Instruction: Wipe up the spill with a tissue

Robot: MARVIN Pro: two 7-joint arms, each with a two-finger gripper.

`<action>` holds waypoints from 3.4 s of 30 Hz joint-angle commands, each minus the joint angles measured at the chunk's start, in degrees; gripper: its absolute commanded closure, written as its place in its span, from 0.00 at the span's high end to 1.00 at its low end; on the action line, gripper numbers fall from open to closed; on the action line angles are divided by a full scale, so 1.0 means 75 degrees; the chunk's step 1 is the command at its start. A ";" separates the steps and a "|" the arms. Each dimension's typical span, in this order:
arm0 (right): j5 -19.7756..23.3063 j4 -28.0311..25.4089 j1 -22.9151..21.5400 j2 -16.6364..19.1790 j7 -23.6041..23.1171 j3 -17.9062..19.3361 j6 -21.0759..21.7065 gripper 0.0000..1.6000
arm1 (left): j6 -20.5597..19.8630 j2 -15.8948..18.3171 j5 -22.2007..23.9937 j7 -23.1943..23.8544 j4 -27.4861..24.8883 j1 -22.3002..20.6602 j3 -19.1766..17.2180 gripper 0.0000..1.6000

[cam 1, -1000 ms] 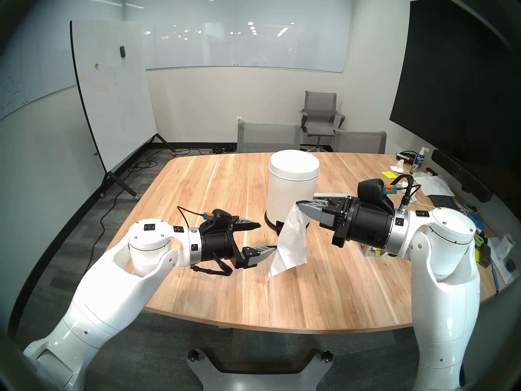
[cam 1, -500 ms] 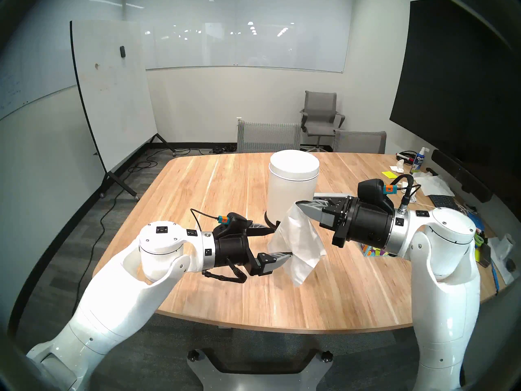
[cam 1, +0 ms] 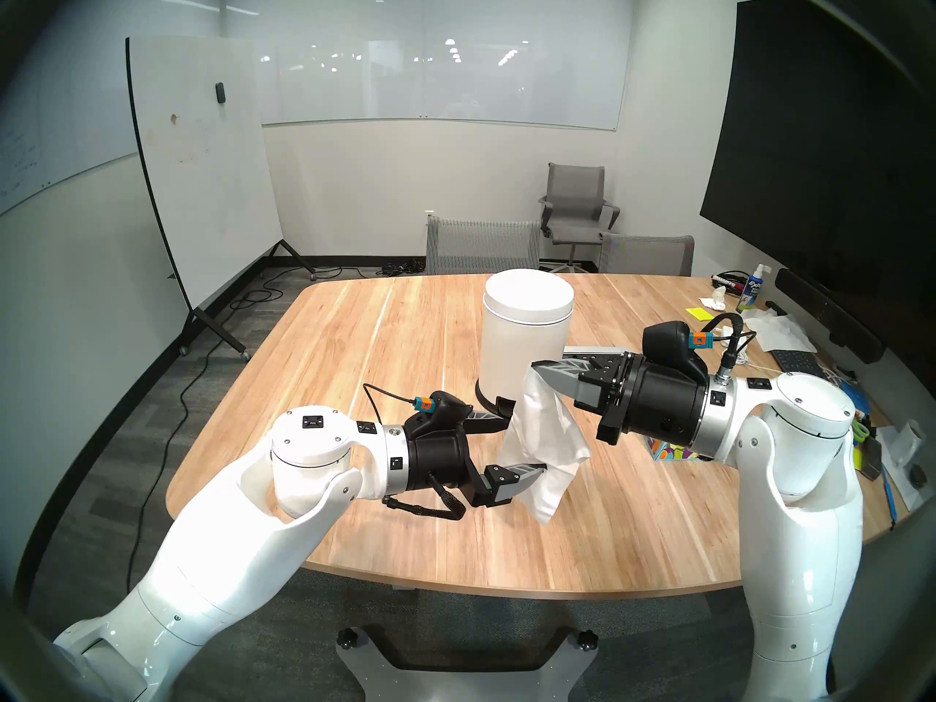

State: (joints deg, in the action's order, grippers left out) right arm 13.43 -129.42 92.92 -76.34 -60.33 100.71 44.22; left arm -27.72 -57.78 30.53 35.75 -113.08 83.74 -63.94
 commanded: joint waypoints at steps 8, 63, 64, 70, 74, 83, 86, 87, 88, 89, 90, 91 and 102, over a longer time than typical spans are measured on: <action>0.0072 -0.0117 -0.0018 -0.0001 -0.0070 0.0002 -0.0012 0.00 | 0.0213 -0.0208 0.0008 -0.0121 0.0073 -0.0209 0.0158 0.00; -0.0123 -0.0204 -0.0204 0.0025 0.0318 -0.0172 0.0256 1.00 | 0.0524 0.0781 0.0765 0.0700 0.0356 0.0225 -0.1348 0.00; -0.0126 -0.0201 -0.0206 0.0018 0.0338 -0.0171 0.0264 1.00 | 0.0534 0.0793 0.0775 0.0725 0.0383 0.0225 -0.1373 0.00; -0.0151 -0.0161 -0.0161 -0.0010 0.0435 -0.0154 0.0243 1.00 | 0.0556 0.0828 0.0805 0.0785 0.0539 0.0202 -0.1482 0.00; -0.0214 -0.0091 -0.0089 0.0002 0.0511 -0.0170 0.0160 1.00 | 0.0577 0.0867 0.0768 0.0805 0.0632 0.0172 -0.1514 0.00; -0.0276 0.0049 0.0211 0.0122 0.0475 0.0060 -0.0014 1.00 | 0.0649 0.0977 0.0785 0.0954 0.0863 0.0112 -0.1636 0.00; -0.0265 -0.0003 0.0374 0.0185 0.0388 0.0175 -0.0053 1.00 | 0.0671 0.0991 0.0786 0.0981 0.0902 0.0113 -0.1661 0.00; -0.0253 -0.0029 0.0454 0.0218 0.0351 0.0244 -0.0055 1.00 | 0.0676 0.1003 0.0793 0.0994 0.0910 0.0117 -0.1677 0.00; -0.0253 -0.0101 0.0615 0.0268 0.0295 0.0392 -0.0057 1.00 | 0.0688 0.1028 0.0805 0.1027 0.0923 0.0131 -0.1713 0.00; -0.0239 -0.0121 0.0690 0.0282 0.0255 0.0468 -0.0076 1.00 | 0.0696 0.1039 0.0810 0.1037 0.0929 0.0141 -0.1730 0.00; -0.0239 -0.0121 0.0690 0.0282 0.0255 0.0468 -0.0076 1.00 | 0.0696 0.1039 0.0810 0.1037 0.0929 0.0141 -0.1730 0.00; -0.0241 -0.0152 0.0845 0.0320 0.0186 0.0595 -0.0109 1.00 | 0.0729 0.1067 0.0813 0.1070 0.0965 0.0161 -0.1763 0.00; -0.0268 -0.0348 0.1344 0.0254 0.0013 0.0898 -0.0292 1.00 | 0.0985 0.1607 0.0413 0.1442 0.1312 -0.0019 -0.1814 0.00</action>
State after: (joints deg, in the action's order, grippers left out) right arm 11.20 -130.26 100.68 -73.93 -59.77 106.84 43.24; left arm -21.87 -48.36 35.08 45.00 -103.94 84.82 -76.60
